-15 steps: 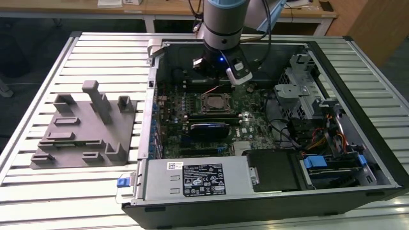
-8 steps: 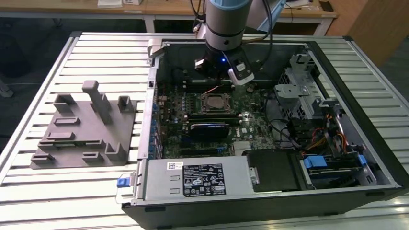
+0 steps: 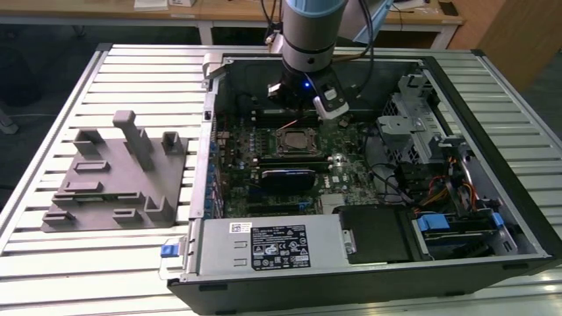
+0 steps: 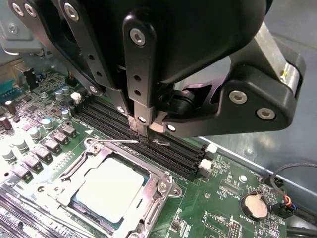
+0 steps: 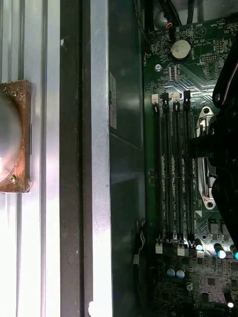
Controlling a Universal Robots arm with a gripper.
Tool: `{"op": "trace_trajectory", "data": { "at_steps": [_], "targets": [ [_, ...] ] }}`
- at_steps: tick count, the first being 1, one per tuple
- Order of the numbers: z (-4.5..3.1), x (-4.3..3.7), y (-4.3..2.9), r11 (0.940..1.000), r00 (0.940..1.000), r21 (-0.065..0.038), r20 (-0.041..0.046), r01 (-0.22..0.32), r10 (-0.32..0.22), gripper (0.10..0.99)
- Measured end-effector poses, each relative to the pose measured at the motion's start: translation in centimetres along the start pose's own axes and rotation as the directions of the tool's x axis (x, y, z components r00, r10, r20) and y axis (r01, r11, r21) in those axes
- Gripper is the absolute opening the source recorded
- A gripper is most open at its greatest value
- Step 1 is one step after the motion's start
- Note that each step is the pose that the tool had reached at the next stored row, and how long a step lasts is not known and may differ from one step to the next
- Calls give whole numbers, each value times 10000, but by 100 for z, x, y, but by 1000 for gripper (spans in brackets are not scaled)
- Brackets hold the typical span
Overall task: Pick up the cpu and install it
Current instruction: 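Install the first cpu locking lever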
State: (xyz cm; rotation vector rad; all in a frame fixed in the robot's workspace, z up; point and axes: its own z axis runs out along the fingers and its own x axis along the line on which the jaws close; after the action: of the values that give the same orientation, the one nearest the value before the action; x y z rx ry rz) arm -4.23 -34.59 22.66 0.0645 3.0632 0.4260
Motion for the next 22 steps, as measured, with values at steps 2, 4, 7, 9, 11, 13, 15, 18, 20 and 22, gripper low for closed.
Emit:
{"op": "trace_trajectory", "data": {
  "at_steps": [2, 4, 7, 9, 11, 13, 15, 18, 20, 22],
  "targets": [
    [3, 0, -1, 10000, 10000, 18, 4, 3, -3, 106],
    [7, 0, -2, 10000, 10000, 28, 7, 3, -3, 106],
    [13, 0, -3, 10000, 10000, 39, 8, 4, -4, 106],
    [16, -1, -4, 10000, 10000, 46, 9, 3, -3, 106],
    [21, -3, -5, 10000, 10000, 51, 10, 4, -4, 106],
    [25, -6, -7, 10000, 10000, 61, 9, 5, -5, 106],
    [30, -7, -8, 10000, 10000, 70, 10, 5, -5, 106],
    [36, -10, -9, 10000, 10000, 85, 11, 7, -7, 106],
    [40, -12, -11, 10000, 10000, 93, 12, 8, -8, 106],
    [45, -15, -12, 9999, 10000, 100, 12, 8, -8, 106]
  ]
}}
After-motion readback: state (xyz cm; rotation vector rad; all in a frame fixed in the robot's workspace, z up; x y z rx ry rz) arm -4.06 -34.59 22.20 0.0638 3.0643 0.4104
